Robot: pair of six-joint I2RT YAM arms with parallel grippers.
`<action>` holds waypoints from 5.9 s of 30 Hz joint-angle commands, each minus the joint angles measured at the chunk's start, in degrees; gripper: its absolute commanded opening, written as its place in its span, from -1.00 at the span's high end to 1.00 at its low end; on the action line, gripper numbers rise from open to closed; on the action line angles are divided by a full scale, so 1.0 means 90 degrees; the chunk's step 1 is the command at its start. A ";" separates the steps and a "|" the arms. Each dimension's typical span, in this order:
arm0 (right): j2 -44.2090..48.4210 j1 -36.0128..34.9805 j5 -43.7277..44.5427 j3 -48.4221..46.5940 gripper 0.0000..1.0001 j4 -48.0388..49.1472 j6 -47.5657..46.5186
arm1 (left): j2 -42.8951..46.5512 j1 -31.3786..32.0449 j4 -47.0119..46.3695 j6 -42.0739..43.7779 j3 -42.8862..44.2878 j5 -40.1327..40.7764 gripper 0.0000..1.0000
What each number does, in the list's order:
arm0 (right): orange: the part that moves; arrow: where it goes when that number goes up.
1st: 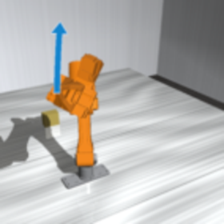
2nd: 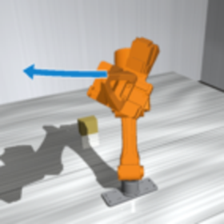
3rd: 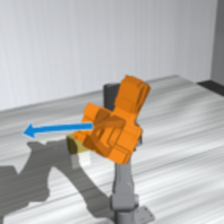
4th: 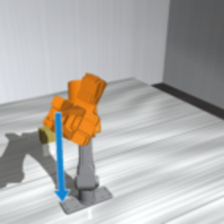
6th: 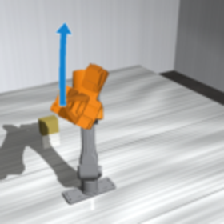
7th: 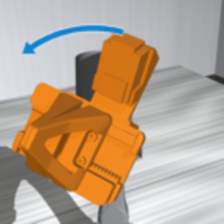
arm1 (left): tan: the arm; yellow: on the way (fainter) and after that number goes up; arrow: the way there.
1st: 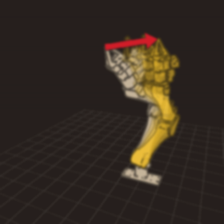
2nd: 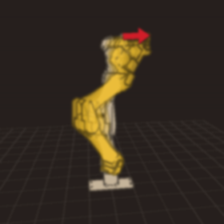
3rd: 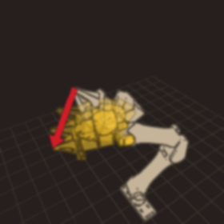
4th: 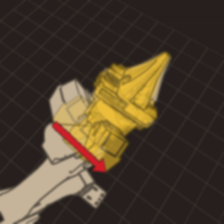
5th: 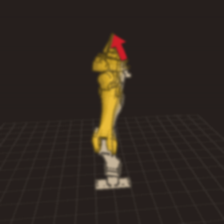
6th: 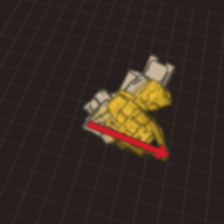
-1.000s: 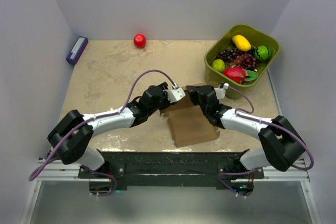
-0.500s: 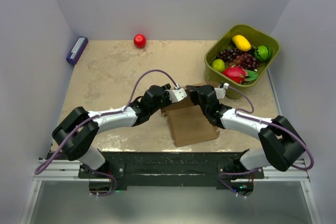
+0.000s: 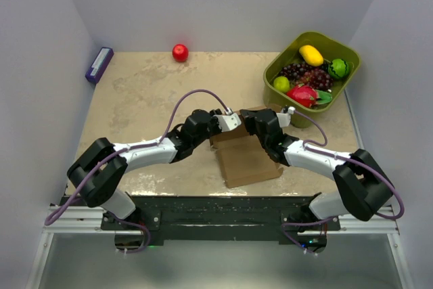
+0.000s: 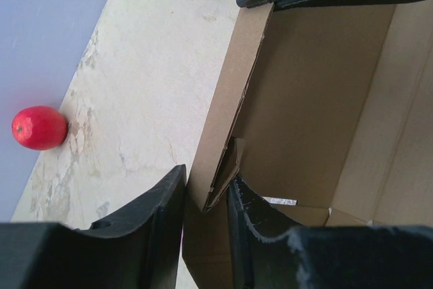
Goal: Fold the paper box
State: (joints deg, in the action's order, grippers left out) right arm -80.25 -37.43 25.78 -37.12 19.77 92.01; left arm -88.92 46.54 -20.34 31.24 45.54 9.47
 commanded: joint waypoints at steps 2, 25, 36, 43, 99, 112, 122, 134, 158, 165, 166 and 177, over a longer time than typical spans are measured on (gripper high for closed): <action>-0.0039 -0.0021 -0.0149 -0.0084 1.00 0.0323 -0.0155 | -0.0099 0.0151 -0.0338 0.0103 0.0418 -0.0106 0.45; -0.0029 -0.0030 -0.0121 0.0072 1.00 0.0391 -0.0028 | -0.0296 0.0492 -0.0436 -0.0374 0.0526 0.0675 0.26; 0.0196 -0.0030 0.0065 0.0160 1.00 0.0264 0.0001 | 0.0524 0.0483 0.0773 -0.2103 0.0576 0.1299 -0.93; 0.0254 -0.0030 0.0163 0.0219 1.00 0.0245 0.0031 | 0.1899 0.0473 0.1371 -0.3645 -0.0274 0.1243 -0.99; 0.1906 -0.1541 -0.0385 0.0337 -0.38 -0.0594 -0.5965 | 0.1209 -0.0445 0.1996 -0.5034 0.0018 0.0861 1.00; -0.0584 -0.2404 0.0436 -0.0689 -0.11 -0.0097 -0.5497 | 0.1287 -0.0445 0.2025 -0.5034 -0.0021 0.0705 1.00; -0.1375 -0.2404 0.0739 -0.1060 0.07 0.0118 -0.5448 | 0.1297 -0.0445 0.2025 -0.5044 -0.0040 0.0647 1.00; -0.1943 -0.2404 0.0807 -0.1441 0.31 -0.0048 -0.5106 | 0.1365 -0.0435 0.2055 -0.5044 -0.0060 0.0617 1.00; -0.2031 -0.2257 0.1842 -0.1462 0.70 -0.1180 -0.4774 | 0.1550 -0.0445 0.2152 -0.4897 -0.0128 0.0754 1.00; -0.1943 -0.2013 0.1745 -0.1197 0.74 -0.1161 -0.4666 | 0.1560 -0.0445 0.2084 -0.4800 -0.0148 0.0637 1.00; -0.1982 -0.1984 0.1706 -0.1178 0.74 -0.1152 -0.4666 | 0.1570 -0.0445 0.2074 -0.4780 -0.0148 0.0608 1.00; -0.2470 -0.1867 0.1784 -0.1373 0.47 -0.1434 -0.4735 | 0.1638 -0.0445 0.1859 -0.4595 -0.0206 0.0207 1.00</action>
State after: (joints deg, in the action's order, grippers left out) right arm -100.57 -54.92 38.02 -48.51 10.17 49.06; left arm -76.47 42.81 -0.75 -11.70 43.51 12.21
